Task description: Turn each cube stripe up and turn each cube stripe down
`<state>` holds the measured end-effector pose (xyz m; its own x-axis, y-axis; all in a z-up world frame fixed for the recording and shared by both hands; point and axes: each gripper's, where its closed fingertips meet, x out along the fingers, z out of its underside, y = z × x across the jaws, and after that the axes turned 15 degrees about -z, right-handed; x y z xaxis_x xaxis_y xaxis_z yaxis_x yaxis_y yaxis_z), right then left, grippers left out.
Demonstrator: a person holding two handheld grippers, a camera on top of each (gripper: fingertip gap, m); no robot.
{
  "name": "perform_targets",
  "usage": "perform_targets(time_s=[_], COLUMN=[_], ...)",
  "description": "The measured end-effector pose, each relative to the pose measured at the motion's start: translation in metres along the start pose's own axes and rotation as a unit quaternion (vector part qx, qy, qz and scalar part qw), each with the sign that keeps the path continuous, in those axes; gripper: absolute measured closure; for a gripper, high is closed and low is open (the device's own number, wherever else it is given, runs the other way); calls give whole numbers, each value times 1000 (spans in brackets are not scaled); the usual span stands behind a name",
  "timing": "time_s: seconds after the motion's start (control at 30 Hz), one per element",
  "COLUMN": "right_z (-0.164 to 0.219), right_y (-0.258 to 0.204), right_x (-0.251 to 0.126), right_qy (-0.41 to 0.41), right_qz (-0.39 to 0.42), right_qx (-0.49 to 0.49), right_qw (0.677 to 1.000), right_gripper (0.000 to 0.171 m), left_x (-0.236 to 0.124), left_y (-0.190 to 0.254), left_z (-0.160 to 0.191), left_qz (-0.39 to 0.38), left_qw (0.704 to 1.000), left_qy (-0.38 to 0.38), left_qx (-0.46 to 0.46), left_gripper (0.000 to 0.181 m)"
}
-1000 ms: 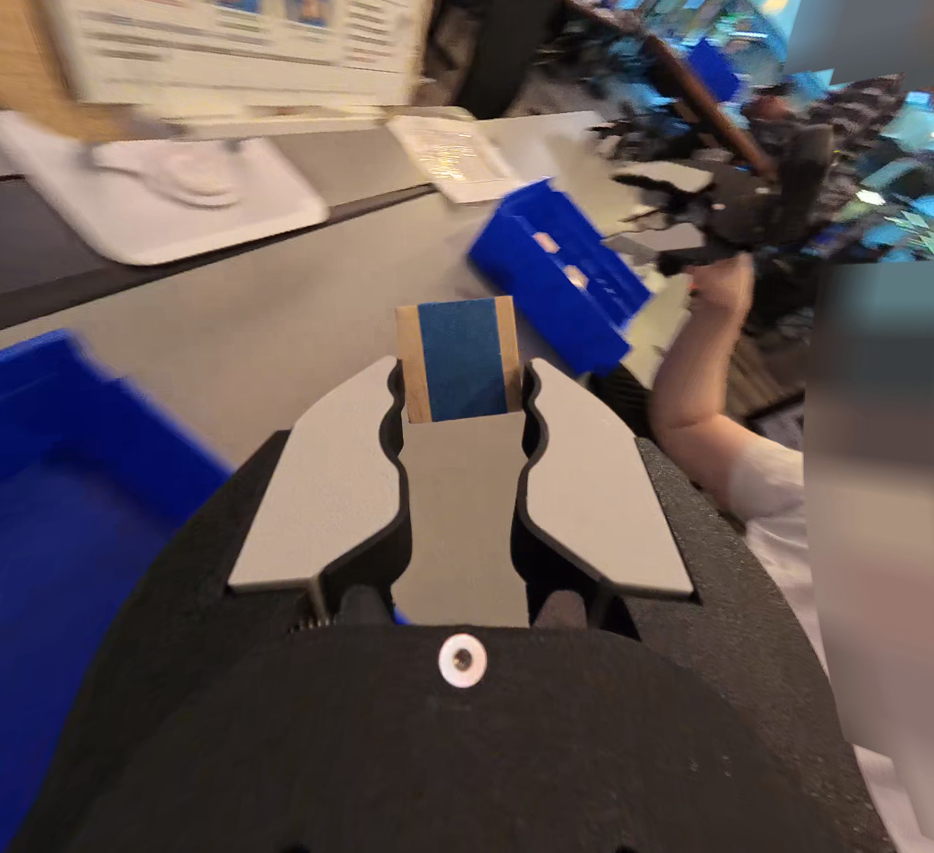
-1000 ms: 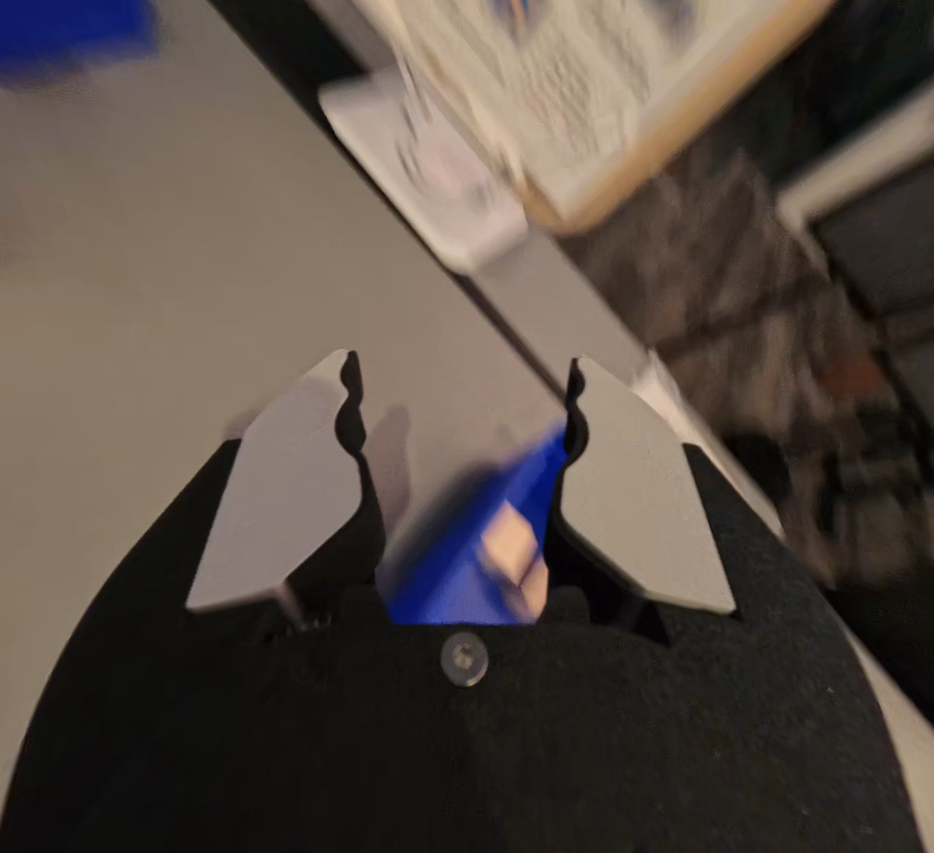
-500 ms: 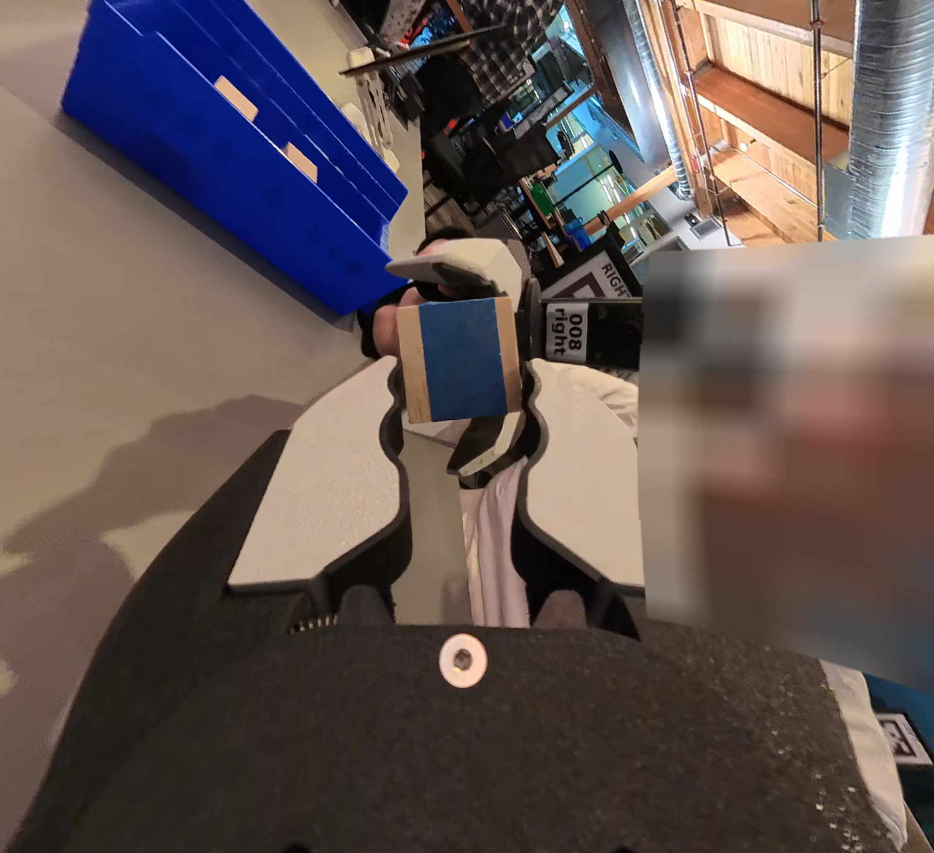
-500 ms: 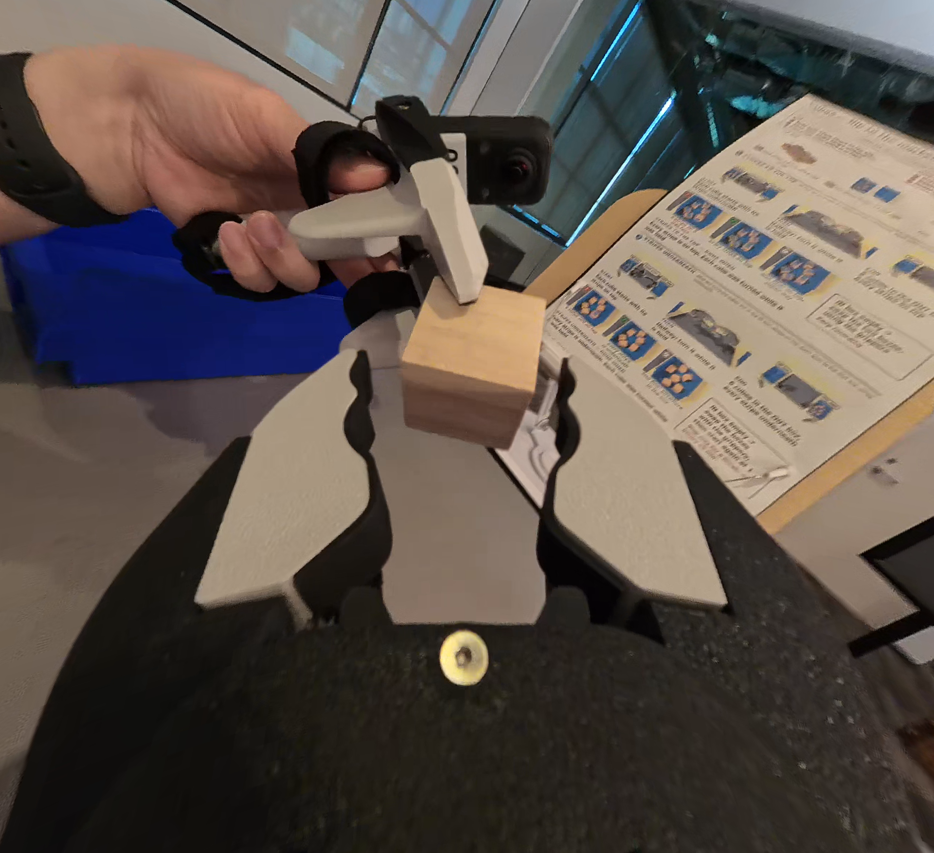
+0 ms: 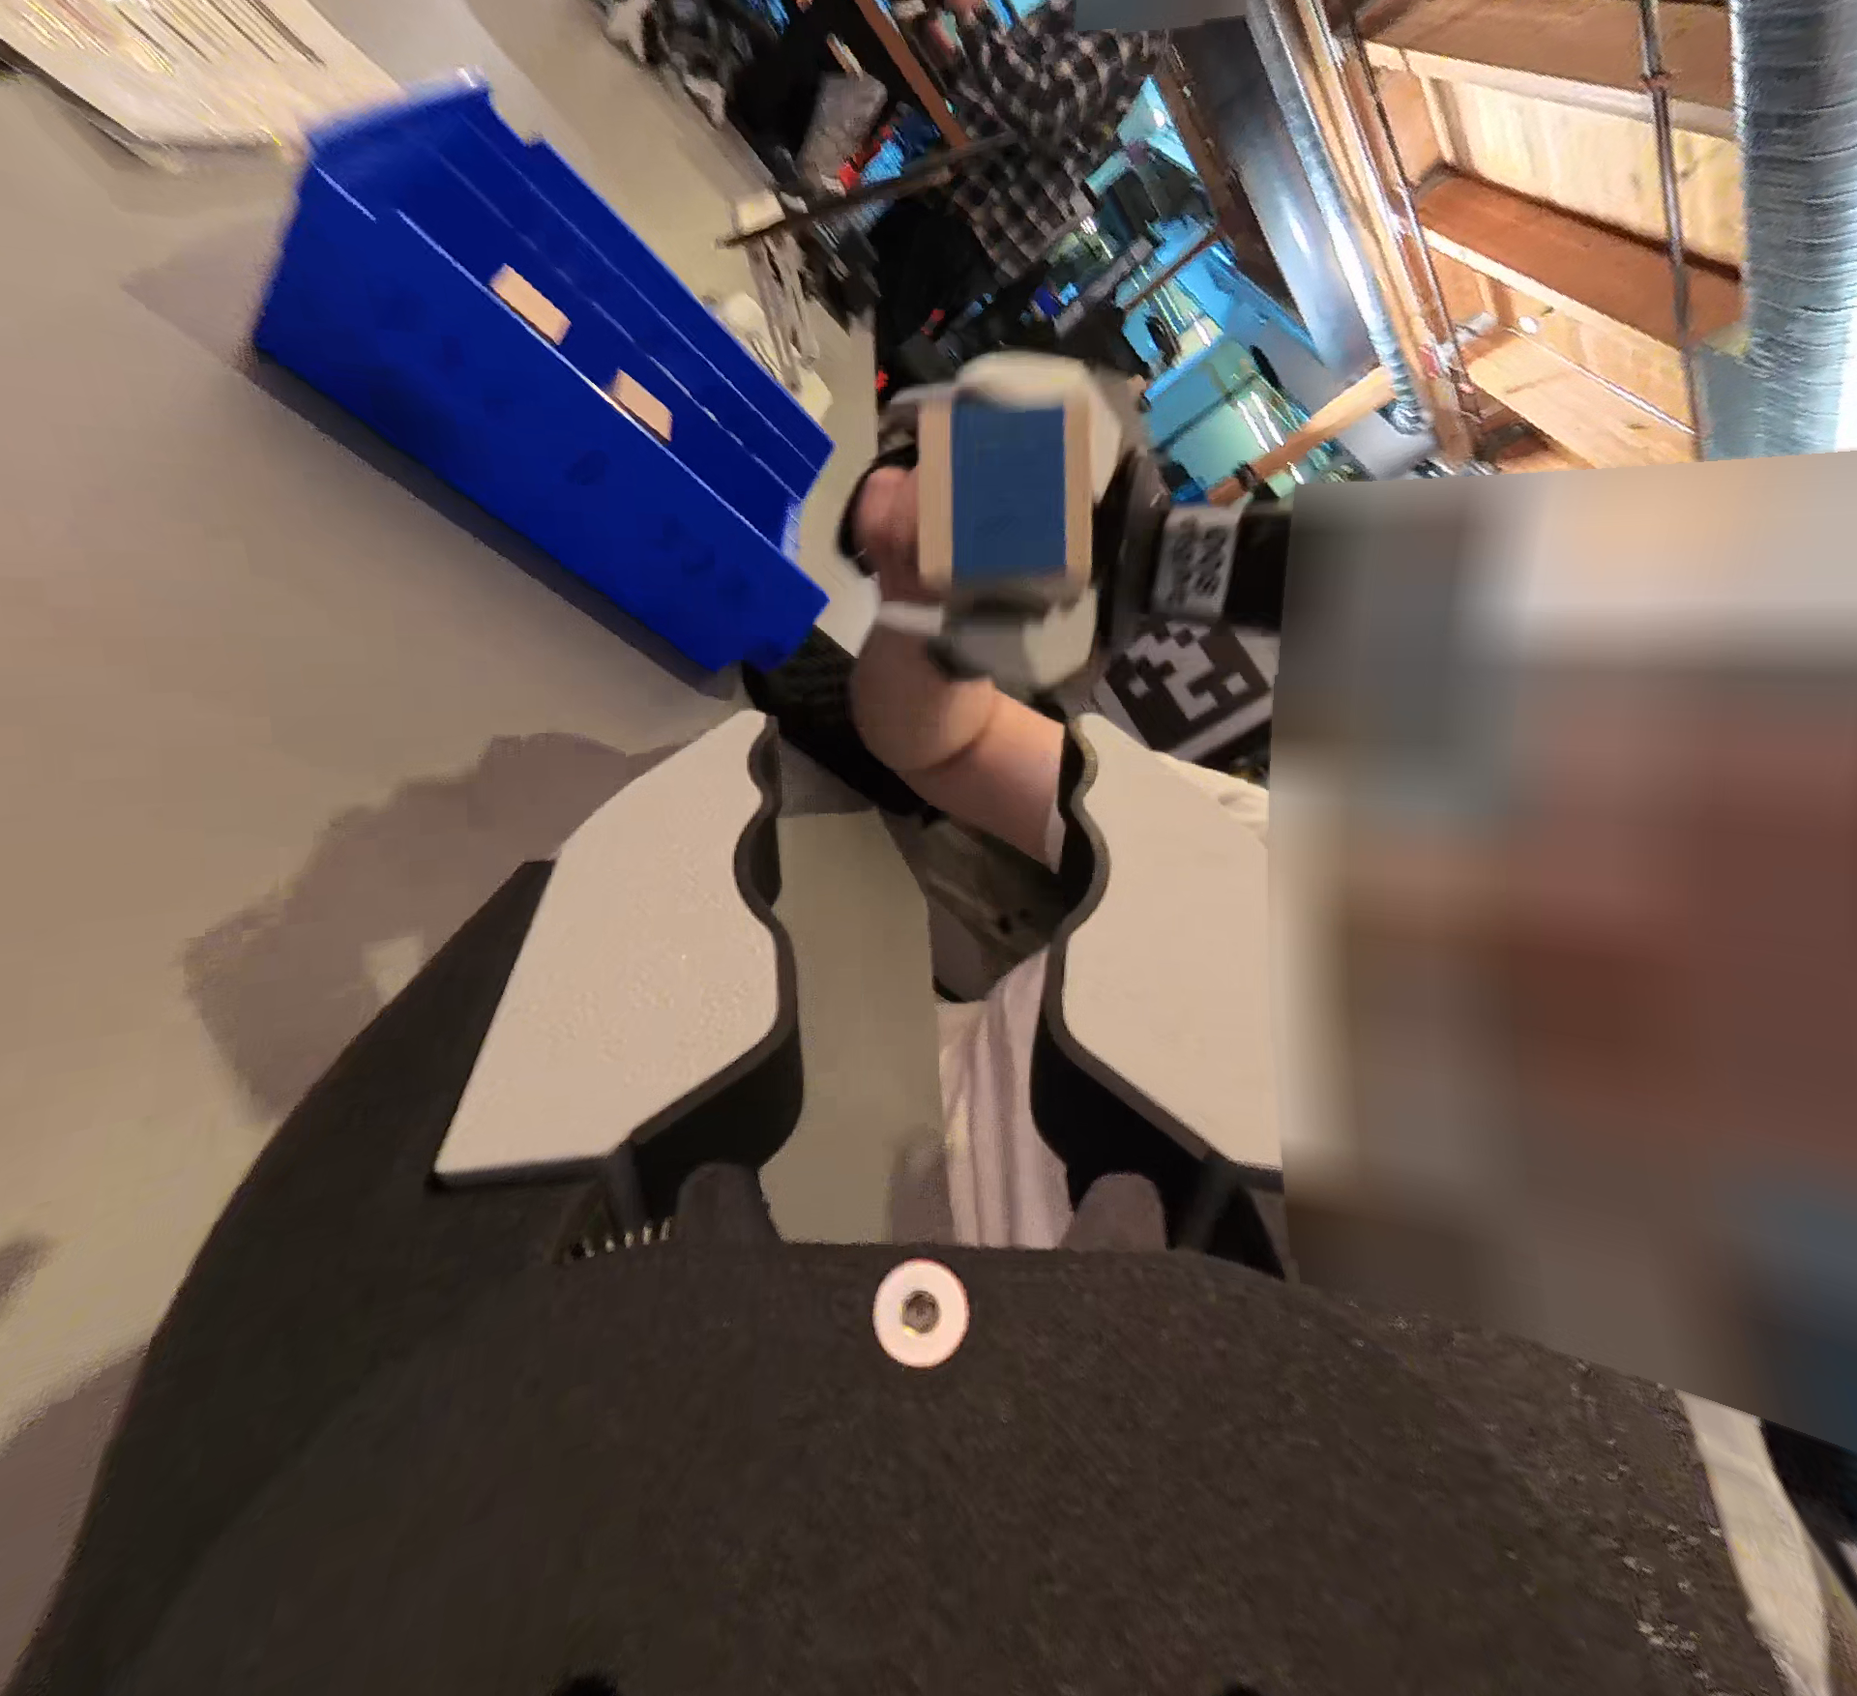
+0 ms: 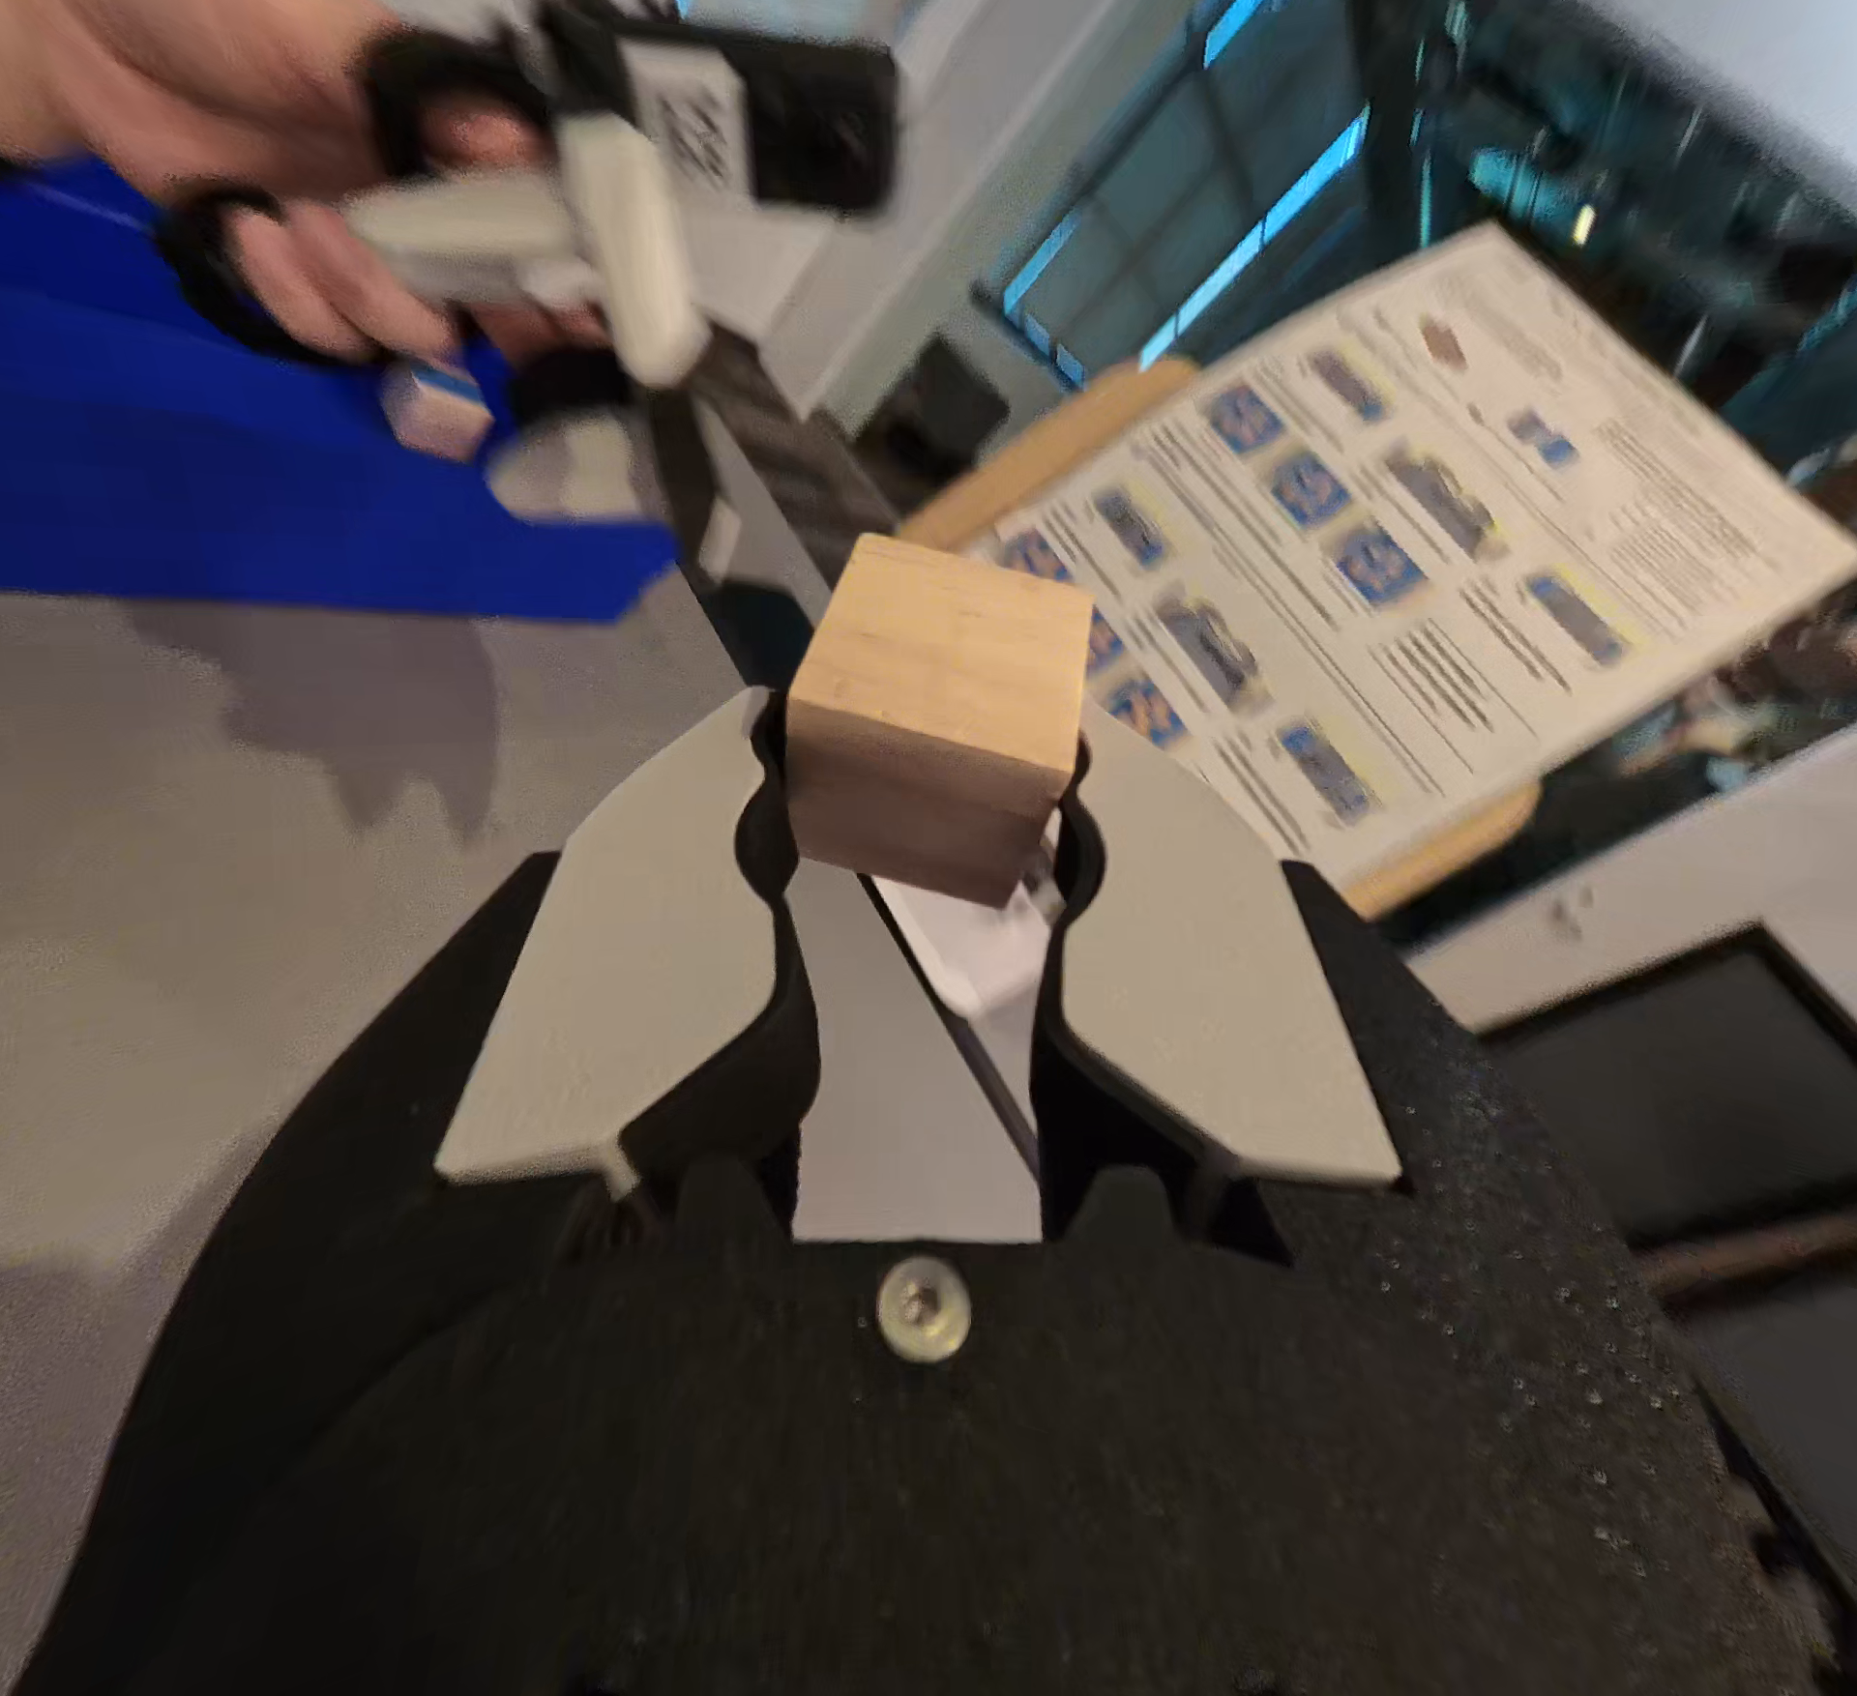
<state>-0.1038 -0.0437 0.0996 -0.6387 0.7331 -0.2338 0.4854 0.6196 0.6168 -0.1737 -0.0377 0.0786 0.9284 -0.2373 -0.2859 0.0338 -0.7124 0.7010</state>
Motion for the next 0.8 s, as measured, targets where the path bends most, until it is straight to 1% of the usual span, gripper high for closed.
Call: perform_targets(time_s=[0.03, 0.07, 0.1, 0.13, 0.2, 0.23, 0.3, 0.4, 0.47, 0.53, 0.7, 0.8], right_z=[12, 32, 54, 80, 141, 171, 217, 265, 288, 307, 332, 340], right_y=[18, 30, 35, 36, 49, 50, 37, 9, -6, -16, -35, -43], right_x=[-18, -40, -65, -89, -132, -149, -168, -180, -179, -175, -177, -180], right_qy=[-49, -104, -143, -176, -246, -286, -346, -427, -464, -487, -526, -536], right_qz=[-15, -42, -72, -94, -63, -51, -65, -99, -114, -118, -133, -138], right_qx=[38, 103, 180, 256, 360, 401, 474, 536, 563, 586, 611, 625], right_qw=[998, 988, 971, 946, 898, 869, 807, 722, 675, 637, 576, 550], right_gripper=[121, 122, 122, 122, 122, 122, 121, 121, 121, 121, 121, 121], left_x=[-10, -19, -27, -34, -41, -43, -44, -40, -35, -30, -20, -17], left_y=[0, 0, -1, -1, 1, 4, 7, 7, 6, 4, 0, -2], left_z=[-5, -8, -11, -13, -13, -12, -11, -8, -4, -1, 4, 5], left_qz=[-12, -28, -48, -64, -77, -78, -77, -84, -88, -90, -94, -98], left_qw=[1000, 999, 998, 996, 995, 995, 995, 994, 995, 995, 995, 994], left_qy=[16, 30, 41, 48, 53, 52, 49, 42, 30, 20, 2, -5], left_qx=[8, 17, 26, 35, 44, 46, 49, 48, 47, 46, 42, 43], left_gripper=[129, 131, 132, 131, 132, 132, 132, 133, 133, 133, 133, 133])
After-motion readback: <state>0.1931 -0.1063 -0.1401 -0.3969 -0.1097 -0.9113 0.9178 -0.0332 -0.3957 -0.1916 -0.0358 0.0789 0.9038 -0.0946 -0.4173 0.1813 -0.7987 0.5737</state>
